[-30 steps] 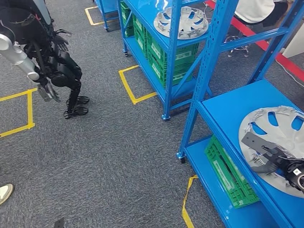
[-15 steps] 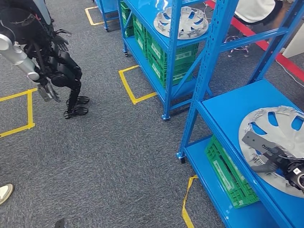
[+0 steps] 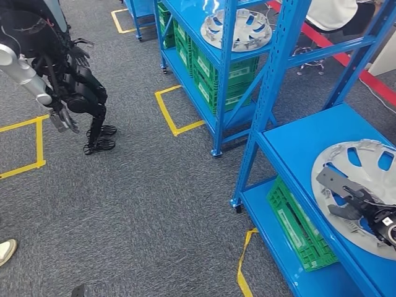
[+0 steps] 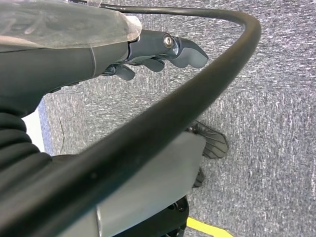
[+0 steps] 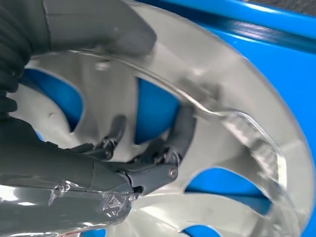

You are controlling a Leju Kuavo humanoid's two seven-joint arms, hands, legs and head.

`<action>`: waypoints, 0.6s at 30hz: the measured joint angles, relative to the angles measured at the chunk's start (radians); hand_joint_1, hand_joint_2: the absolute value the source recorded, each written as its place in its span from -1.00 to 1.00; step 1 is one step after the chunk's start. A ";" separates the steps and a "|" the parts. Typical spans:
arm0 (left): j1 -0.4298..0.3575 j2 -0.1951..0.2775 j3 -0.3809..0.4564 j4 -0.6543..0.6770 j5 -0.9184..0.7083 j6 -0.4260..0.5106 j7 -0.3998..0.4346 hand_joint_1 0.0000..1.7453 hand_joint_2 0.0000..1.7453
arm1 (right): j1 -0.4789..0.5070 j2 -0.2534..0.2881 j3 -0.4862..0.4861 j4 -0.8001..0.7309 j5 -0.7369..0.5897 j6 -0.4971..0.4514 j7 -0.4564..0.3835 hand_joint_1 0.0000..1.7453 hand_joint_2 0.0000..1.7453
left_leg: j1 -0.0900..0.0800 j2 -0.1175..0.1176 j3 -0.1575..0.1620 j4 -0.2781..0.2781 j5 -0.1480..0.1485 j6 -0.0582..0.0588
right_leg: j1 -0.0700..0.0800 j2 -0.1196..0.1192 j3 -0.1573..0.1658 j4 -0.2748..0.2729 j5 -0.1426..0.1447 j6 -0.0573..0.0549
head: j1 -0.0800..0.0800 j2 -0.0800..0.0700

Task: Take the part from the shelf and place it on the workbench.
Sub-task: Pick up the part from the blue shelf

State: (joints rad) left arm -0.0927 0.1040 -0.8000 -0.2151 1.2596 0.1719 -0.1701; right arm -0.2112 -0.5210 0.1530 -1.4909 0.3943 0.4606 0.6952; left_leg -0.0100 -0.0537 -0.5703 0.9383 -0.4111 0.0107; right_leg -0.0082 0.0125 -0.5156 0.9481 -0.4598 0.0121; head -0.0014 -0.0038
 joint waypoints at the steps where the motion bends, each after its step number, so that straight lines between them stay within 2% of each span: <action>1: 0.000 0.000 0.000 0.000 0.000 0.000 0.000 -1.00 1.00 | 0.000 0.000 0.000 0.000 -0.003 -0.002 0.000 1.00 1.00 | 0.000 0.000 0.000 0.000 0.000 0.000 | 0.000 0.000 0.000 0.000 0.000 0.000 | 0.000 0.000; 17: 0.000 0.000 0.000 0.000 -0.001 0.000 0.000 -1.00 1.00 | 0.005 0.002 -0.004 0.006 -0.021 -0.020 0.001 1.00 1.00 | 0.000 0.001 0.001 0.000 0.000 0.000 | 0.000 0.001 0.000 0.000 0.000 0.000 | 0.000 0.000; 18: 0.000 0.000 0.000 0.000 -0.002 0.000 0.000 -1.00 1.00 | 0.006 0.002 -0.005 0.006 -0.021 -0.020 0.001 0.75 1.00 | 0.000 0.001 0.001 0.000 0.000 0.000 | 0.000 0.001 0.000 0.000 0.000 0.000 | 0.000 0.000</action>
State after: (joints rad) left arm -0.0927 0.1036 -0.8000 -0.2151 1.2579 0.1717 -0.1698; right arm -0.2053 -0.5188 0.1481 -1.4851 0.3732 0.4405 0.6961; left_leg -0.0101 -0.0531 -0.5693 0.9383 -0.4111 0.0107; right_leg -0.0083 0.0133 -0.5153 0.9480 -0.4597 0.0121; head -0.0018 -0.0038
